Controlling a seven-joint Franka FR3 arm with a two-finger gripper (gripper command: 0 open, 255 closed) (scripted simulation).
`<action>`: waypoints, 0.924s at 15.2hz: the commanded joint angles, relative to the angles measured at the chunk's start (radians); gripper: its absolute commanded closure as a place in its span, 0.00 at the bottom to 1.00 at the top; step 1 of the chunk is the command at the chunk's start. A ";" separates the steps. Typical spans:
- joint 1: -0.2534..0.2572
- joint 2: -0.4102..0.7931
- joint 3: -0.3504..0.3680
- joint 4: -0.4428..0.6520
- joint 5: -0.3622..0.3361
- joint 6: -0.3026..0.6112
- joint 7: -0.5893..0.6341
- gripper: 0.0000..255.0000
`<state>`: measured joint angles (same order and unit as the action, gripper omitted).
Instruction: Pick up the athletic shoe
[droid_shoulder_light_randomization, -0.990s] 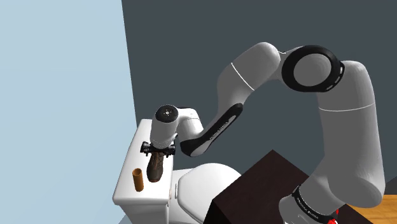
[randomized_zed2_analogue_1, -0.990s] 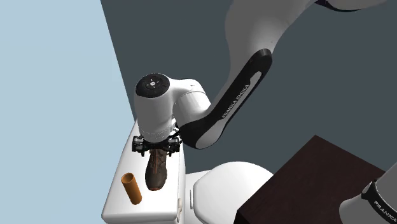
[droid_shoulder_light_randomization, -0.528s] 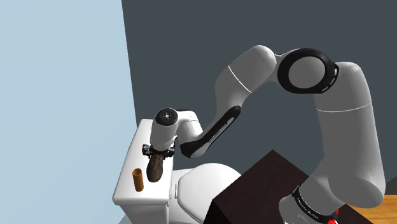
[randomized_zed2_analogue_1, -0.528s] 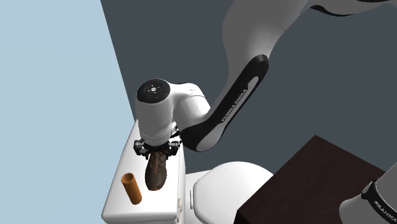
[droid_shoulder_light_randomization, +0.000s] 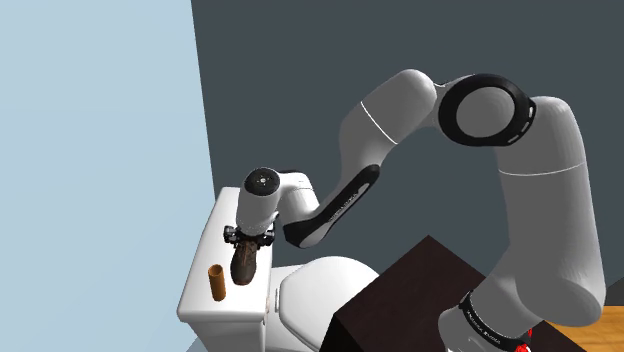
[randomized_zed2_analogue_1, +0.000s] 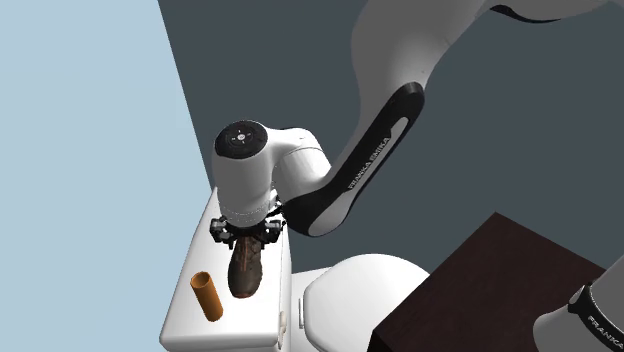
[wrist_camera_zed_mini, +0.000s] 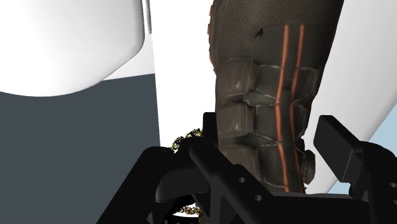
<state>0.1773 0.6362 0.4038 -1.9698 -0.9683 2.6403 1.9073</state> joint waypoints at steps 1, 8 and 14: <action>-0.009 -0.019 0.014 -0.007 0.018 -0.011 -0.015 1.00; -0.050 -0.094 0.068 -0.031 0.094 -0.054 -0.081 1.00; -0.080 -0.147 0.108 -0.042 0.153 -0.088 -0.131 1.00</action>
<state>0.1009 0.4948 0.5070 -2.0127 -0.8227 2.5570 1.7827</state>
